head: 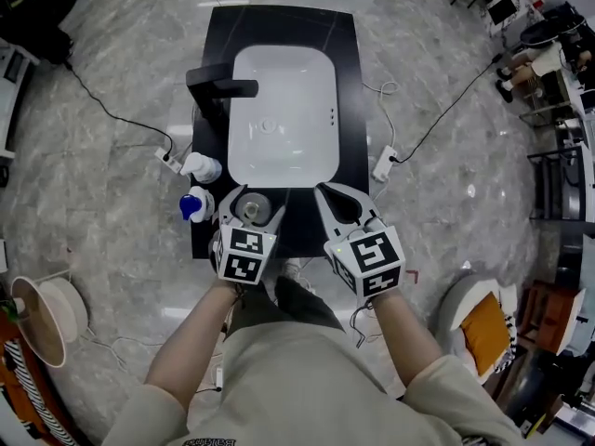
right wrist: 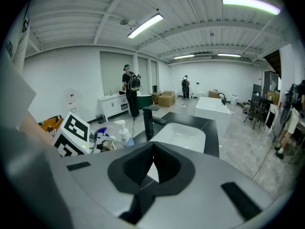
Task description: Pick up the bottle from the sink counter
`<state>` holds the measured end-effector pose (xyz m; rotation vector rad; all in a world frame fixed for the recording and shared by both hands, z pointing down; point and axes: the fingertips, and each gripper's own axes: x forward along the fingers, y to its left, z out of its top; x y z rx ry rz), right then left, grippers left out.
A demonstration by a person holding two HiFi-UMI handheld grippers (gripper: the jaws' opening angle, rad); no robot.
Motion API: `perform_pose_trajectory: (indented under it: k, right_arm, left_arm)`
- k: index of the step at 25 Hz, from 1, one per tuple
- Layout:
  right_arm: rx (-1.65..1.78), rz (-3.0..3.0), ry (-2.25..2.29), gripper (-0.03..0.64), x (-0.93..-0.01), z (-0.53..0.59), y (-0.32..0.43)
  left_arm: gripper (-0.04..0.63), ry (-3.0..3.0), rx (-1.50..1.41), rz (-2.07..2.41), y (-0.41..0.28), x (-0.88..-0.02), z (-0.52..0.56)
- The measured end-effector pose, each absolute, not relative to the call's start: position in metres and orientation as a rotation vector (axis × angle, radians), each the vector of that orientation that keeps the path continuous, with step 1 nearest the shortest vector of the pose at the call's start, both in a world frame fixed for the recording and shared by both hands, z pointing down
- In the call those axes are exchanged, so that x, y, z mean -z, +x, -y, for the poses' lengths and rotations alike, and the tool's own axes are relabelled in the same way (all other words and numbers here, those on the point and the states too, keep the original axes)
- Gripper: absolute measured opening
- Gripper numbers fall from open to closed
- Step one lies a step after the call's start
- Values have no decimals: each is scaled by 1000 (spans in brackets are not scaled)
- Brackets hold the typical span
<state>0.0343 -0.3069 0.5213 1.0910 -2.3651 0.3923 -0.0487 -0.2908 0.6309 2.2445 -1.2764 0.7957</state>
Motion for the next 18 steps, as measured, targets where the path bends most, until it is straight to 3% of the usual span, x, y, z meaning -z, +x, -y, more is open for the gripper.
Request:
perform_pose_trajectory:
  k: [18]
  right_arm:
    - [-96,2514,1302,-3,-345,268,65]
  left_arm:
    - [345,2466,-708,1357,-76,-427,253]
